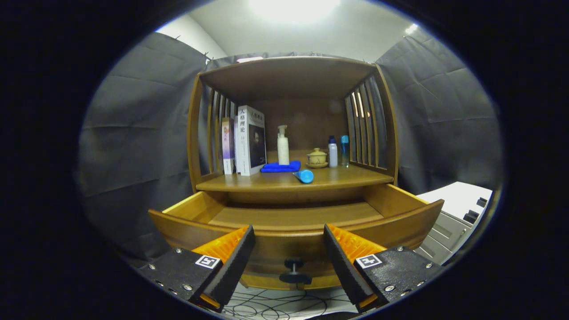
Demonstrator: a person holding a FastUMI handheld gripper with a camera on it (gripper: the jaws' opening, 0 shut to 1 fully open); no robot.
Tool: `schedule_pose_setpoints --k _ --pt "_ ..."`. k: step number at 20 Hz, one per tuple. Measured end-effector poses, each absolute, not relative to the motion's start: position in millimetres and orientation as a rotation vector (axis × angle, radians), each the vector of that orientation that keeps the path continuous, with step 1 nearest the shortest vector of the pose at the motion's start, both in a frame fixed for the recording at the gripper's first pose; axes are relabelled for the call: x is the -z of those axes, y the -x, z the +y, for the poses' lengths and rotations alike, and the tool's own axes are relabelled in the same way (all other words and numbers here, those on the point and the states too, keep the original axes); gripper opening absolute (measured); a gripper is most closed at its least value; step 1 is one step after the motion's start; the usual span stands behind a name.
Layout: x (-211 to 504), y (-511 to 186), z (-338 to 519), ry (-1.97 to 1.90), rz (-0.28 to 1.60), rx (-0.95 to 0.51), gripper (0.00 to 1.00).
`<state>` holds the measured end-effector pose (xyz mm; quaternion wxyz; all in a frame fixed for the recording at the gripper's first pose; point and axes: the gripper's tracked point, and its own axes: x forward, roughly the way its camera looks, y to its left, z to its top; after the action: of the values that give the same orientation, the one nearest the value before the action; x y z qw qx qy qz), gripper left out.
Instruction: Pull open the drawer, take out the items inside it, and place them on the countertop above the cabinet.
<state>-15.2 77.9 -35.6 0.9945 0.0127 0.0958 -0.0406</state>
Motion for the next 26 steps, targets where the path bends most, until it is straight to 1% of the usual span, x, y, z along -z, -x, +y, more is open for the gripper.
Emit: schedule_pose_setpoints --k 5,9,10,14,15,17,22,26 --pt "73 21 77 -0.006 0.267 0.084 0.95" --pt "85 14 79 0.003 0.281 0.069 0.95" --pt "87 12 76 0.006 0.285 0.083 0.95" --pt "84 9 76 -0.004 0.27 0.111 0.94" --pt "85 8 77 0.004 0.27 0.108 0.94" --pt "85 3 77 0.02 0.262 0.098 0.97" --pt "79 -15 77 0.022 0.241 0.09 0.95" --pt "76 -29 78 0.01 0.228 0.089 0.96"
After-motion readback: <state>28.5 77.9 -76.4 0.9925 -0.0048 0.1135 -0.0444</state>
